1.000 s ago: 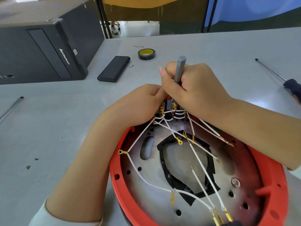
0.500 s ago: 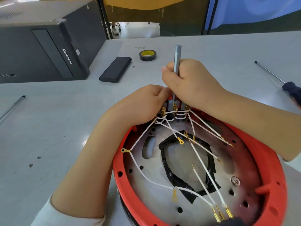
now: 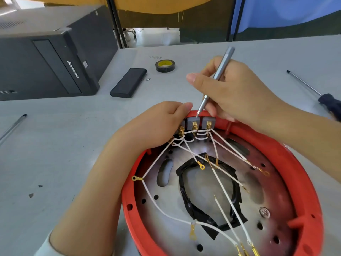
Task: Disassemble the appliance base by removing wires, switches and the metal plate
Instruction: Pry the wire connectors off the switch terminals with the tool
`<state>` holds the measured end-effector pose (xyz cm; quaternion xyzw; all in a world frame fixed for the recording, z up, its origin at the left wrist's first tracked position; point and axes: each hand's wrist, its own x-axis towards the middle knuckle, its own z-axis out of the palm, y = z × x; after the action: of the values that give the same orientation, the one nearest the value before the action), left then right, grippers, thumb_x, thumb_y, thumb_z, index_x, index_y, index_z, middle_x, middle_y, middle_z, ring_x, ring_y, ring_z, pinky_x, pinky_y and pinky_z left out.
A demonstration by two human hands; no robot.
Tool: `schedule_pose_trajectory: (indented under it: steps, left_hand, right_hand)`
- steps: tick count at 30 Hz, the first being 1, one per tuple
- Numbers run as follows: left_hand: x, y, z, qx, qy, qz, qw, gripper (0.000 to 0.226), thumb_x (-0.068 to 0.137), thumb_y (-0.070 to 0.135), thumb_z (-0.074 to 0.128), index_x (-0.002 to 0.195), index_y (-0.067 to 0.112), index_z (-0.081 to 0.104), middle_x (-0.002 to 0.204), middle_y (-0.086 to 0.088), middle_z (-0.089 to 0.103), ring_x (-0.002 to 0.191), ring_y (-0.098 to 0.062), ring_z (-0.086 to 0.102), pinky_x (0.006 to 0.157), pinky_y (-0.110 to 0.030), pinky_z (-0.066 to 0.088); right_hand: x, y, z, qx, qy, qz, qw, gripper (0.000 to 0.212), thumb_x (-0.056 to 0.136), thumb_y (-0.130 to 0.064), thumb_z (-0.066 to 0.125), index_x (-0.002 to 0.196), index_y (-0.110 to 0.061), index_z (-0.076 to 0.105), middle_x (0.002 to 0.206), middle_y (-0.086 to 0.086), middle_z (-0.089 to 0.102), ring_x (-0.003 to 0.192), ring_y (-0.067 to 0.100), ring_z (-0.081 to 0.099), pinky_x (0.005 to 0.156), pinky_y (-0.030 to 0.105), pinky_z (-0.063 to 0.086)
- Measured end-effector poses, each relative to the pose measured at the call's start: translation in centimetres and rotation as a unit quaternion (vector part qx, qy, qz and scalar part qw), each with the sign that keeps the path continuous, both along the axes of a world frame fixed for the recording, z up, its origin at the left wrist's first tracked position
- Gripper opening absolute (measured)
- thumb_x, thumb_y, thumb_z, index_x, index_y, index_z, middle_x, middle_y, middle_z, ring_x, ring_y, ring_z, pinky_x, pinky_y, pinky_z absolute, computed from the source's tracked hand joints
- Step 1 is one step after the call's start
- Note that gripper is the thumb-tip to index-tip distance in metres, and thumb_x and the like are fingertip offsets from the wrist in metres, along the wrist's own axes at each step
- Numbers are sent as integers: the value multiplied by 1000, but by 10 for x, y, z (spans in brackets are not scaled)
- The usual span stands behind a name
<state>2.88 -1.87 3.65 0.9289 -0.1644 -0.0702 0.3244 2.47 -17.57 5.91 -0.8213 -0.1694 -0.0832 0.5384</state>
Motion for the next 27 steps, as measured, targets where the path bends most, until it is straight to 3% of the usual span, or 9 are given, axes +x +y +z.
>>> schedule_pose_trajectory:
  steps: [5,8,9,14,18,24,27]
  left_hand:
    - [-1,1,0,4,2,7,1000,55,99,49,29,102,3,60,87,-12,63,77,-22,57,77,-27,44]
    - [-1,1,-1,5,0,10,1000,53,98,49,30,89,4,56,56,10,50,51,-5,43,57,-17,37]
    - [0,1,-1,5,-2,14,1000,53,98,49,30,88,5,56,55,11,48,49,-3,41,55,-17,35]
    - [0,1,-2,9,-6,16,1000,55,97,52,28,102,8,61,90,-11,64,75,-17,56,81,-29,46]
    - [0,0,-1,18,-5,21,1000,54,96,53,27,104,13,62,86,-6,65,68,-11,54,75,-22,44]
    - [-1,0,-2,25,-1,25,999,52,95,55,27,103,18,63,90,-3,67,73,-10,56,79,-27,46]
    - [-1,-1,-1,21,0,22,1000,51,95,54,27,104,18,63,93,-3,67,77,-10,58,81,-29,46]
  right_hand:
    - [-9,-8,-5,45,5,-28,999,37,86,-33,66,63,-12,45,37,-2,48,26,6,40,34,7,29]
    - [-14,-14,-3,57,37,12,998,33,87,-29,66,65,-12,46,48,6,61,27,8,38,33,15,31]
    - [-15,-17,-3,47,49,26,997,31,88,-26,65,67,-12,47,53,8,65,27,11,38,33,18,32]
    - [-20,-30,-9,39,83,44,995,26,86,-20,66,69,-9,50,64,6,71,29,13,36,40,27,34]
    - [-20,-31,-13,31,80,49,995,24,84,-23,69,73,-11,51,65,5,71,30,14,38,41,30,36]
    - [-16,-31,-16,61,74,30,995,34,73,-30,78,52,-22,52,46,5,59,29,9,38,35,16,30]
    - [-17,-31,-16,55,60,31,996,35,74,-29,78,56,-20,49,50,8,62,28,13,38,35,25,32]
